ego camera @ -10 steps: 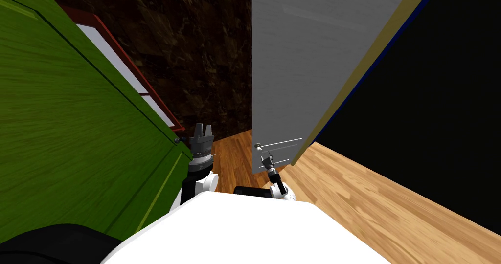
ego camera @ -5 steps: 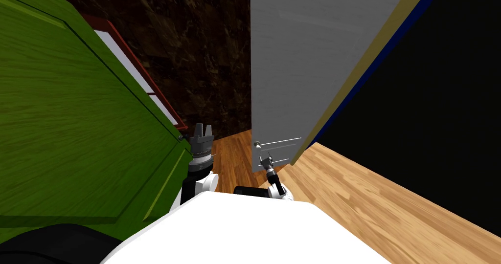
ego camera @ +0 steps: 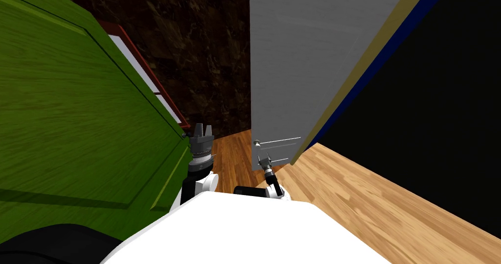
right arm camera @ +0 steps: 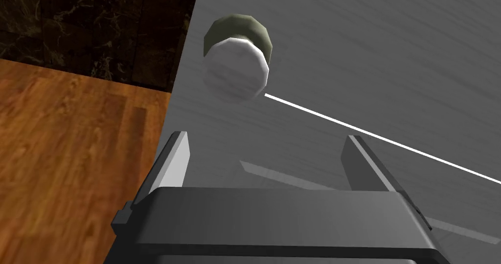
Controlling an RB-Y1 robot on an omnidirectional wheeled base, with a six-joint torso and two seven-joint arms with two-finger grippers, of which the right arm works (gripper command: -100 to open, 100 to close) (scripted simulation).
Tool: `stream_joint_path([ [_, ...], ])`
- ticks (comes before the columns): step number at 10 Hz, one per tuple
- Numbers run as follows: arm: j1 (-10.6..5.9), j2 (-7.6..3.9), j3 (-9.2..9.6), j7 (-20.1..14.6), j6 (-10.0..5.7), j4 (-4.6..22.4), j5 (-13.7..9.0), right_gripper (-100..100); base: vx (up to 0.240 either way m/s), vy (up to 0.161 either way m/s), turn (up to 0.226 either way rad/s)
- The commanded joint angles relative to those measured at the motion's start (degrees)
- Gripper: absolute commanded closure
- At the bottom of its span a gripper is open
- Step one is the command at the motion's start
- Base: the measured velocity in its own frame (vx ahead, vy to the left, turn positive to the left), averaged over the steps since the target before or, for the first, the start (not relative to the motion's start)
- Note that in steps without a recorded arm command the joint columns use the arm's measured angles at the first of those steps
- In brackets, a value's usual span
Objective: Push the door open
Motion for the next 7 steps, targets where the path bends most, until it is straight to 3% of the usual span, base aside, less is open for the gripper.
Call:
stream_joint_path([
  [1, 0.34, 0.19, 0.26, -1.6, 0.31, -0.6, -0.5, -100, -0.042, -0.030, 0.016],
  [7, 1.48, 2.61, 2.07, -10.7, 1.19, -2.1, -4.3, -100, -0.044, -0.039, 0.042],
])
